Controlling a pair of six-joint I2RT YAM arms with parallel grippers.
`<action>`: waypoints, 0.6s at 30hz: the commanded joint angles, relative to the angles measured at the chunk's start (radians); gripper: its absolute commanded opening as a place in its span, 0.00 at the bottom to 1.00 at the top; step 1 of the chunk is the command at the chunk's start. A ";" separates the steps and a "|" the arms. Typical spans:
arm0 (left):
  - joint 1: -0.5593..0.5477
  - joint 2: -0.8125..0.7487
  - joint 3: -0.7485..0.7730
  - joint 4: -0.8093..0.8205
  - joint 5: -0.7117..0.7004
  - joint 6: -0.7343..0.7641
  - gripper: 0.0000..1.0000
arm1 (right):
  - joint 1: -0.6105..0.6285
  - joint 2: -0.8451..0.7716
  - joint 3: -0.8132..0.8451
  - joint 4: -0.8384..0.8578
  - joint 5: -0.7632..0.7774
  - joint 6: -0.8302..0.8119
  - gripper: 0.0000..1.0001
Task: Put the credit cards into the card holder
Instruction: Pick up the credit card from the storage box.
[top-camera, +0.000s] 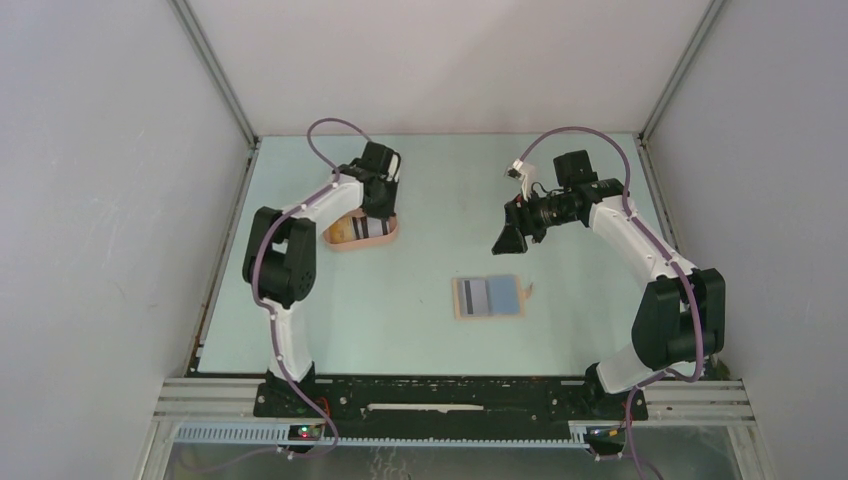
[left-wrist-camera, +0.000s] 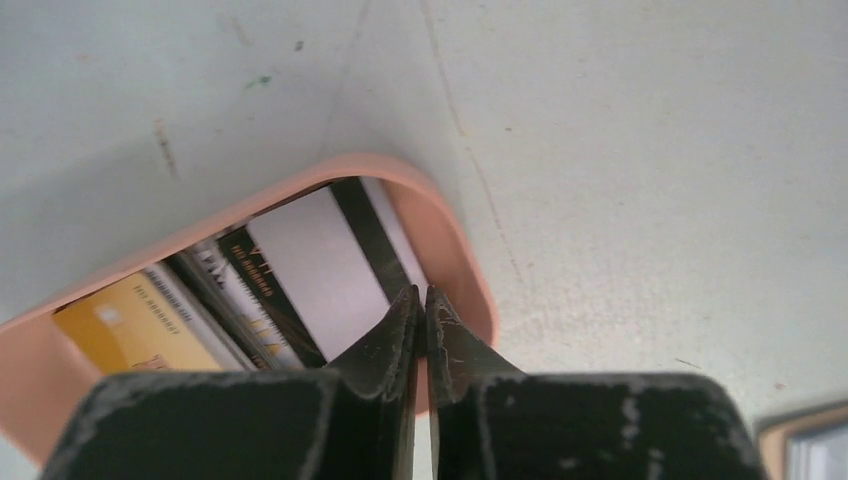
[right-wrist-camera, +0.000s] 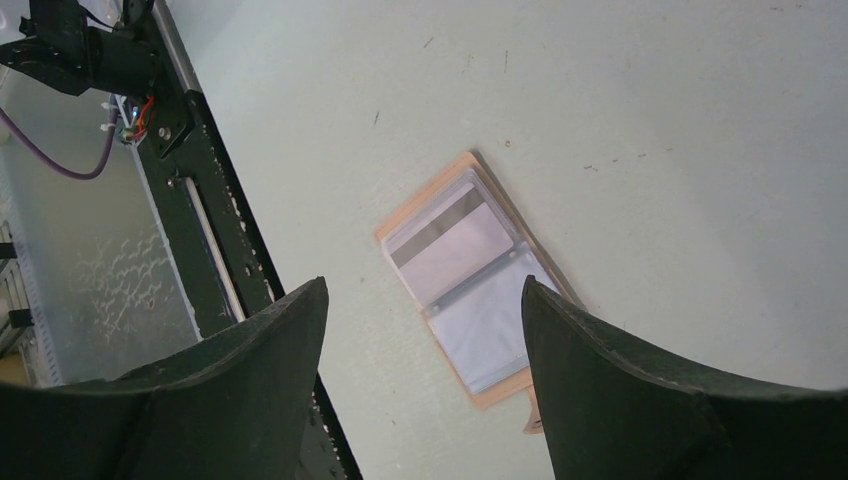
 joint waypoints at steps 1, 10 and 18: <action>-0.014 0.018 0.074 -0.016 0.149 0.022 0.11 | 0.005 -0.018 0.028 -0.006 -0.021 -0.019 0.80; -0.065 0.093 0.162 -0.077 0.240 0.053 0.13 | 0.005 -0.033 0.029 -0.008 -0.019 -0.021 0.80; -0.134 0.123 0.210 -0.111 0.388 0.110 0.15 | 0.003 -0.039 0.028 -0.009 -0.021 -0.022 0.80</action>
